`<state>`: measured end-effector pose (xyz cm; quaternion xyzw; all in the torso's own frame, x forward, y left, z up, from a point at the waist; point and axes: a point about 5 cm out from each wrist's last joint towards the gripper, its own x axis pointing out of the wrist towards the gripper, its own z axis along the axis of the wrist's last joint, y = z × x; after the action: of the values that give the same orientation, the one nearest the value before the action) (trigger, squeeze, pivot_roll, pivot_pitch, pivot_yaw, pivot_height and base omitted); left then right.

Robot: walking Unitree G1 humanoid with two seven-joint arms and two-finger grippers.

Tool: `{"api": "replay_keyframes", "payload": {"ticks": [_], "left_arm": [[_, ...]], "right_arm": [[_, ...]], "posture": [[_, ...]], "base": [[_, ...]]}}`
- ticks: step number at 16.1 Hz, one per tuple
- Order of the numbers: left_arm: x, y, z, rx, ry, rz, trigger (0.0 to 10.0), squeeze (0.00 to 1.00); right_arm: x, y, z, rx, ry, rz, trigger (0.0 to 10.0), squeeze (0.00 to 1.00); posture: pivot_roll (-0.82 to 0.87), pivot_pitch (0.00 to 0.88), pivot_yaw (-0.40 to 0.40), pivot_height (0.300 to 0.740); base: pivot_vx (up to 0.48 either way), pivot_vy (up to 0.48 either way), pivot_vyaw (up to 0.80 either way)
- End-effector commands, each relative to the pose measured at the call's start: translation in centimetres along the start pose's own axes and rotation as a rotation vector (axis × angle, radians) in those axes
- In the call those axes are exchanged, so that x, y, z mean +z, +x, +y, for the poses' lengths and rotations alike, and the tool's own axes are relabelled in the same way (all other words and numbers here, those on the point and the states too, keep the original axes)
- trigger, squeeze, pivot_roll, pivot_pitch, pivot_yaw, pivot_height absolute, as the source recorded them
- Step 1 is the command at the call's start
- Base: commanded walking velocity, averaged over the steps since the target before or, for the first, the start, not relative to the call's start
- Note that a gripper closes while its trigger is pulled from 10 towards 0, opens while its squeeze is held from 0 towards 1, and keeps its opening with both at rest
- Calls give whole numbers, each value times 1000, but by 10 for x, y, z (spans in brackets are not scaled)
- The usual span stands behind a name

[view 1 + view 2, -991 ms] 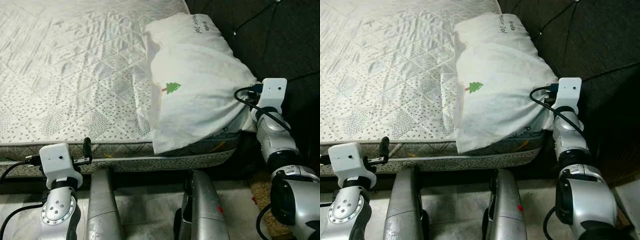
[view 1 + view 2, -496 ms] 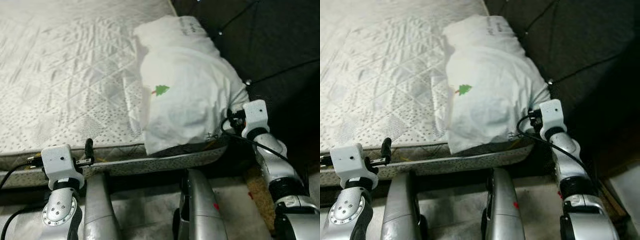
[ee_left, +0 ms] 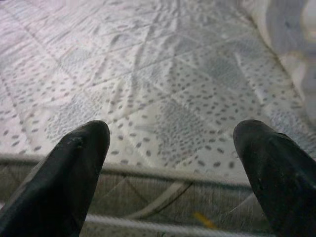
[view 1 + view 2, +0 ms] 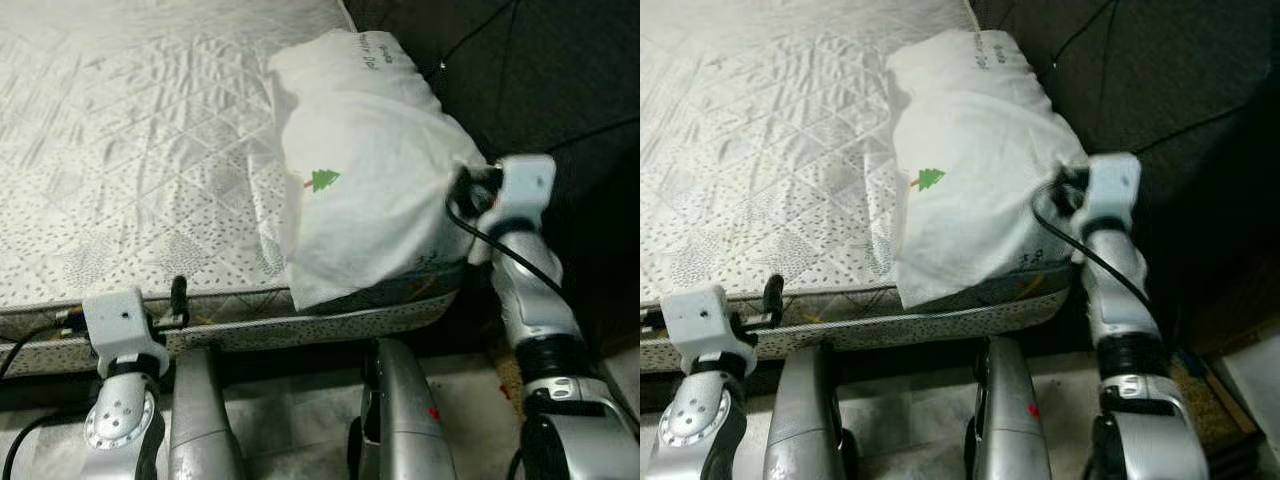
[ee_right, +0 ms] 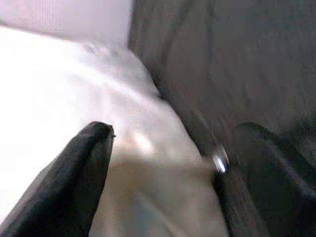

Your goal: Clean up the room

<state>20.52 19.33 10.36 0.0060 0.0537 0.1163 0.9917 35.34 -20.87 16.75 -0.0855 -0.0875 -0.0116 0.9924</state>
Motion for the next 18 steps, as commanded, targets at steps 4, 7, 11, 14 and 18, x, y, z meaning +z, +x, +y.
{"api": "replay_keyframes", "payload": {"ticks": [4, 7, 11, 14, 18], "left_arm": [[-1, -2, 1, 13, -1, 6, 10000, 0], [0, -1, 1, 14, -5, 4, 10000, 0], [3, 3, -3, 7, -8, -5, 10000, 0], [3, 3, -3, 9, -26, 2, 10000, 0], [10, 5, -6, 13, -43, -26, 10000, 0]], "right_arm": [[8, 1, 7, 19, 14, -39, 10000, 1000], [9, 4, 30, 120, 110, -27, 10000, 1000], [-26, 4, 74, 201, 173, 196, 10000, 1000], [-53, -7, 97, 230, 237, 396, 10000, 1000], [-19, 9, 89, 192, 358, 188, 10000, 1000]], "posture": [[56, 86, -53, 523], [52, 89, -52, 523], [70, 88, -58, 523], [75, 88, -69, 523], [73, 85, -70, 523]], "base": [[0, 0, 0], [0, 0, 0], [0, 0, 0], [0, 0, 0], [0, 0, 0]]}}
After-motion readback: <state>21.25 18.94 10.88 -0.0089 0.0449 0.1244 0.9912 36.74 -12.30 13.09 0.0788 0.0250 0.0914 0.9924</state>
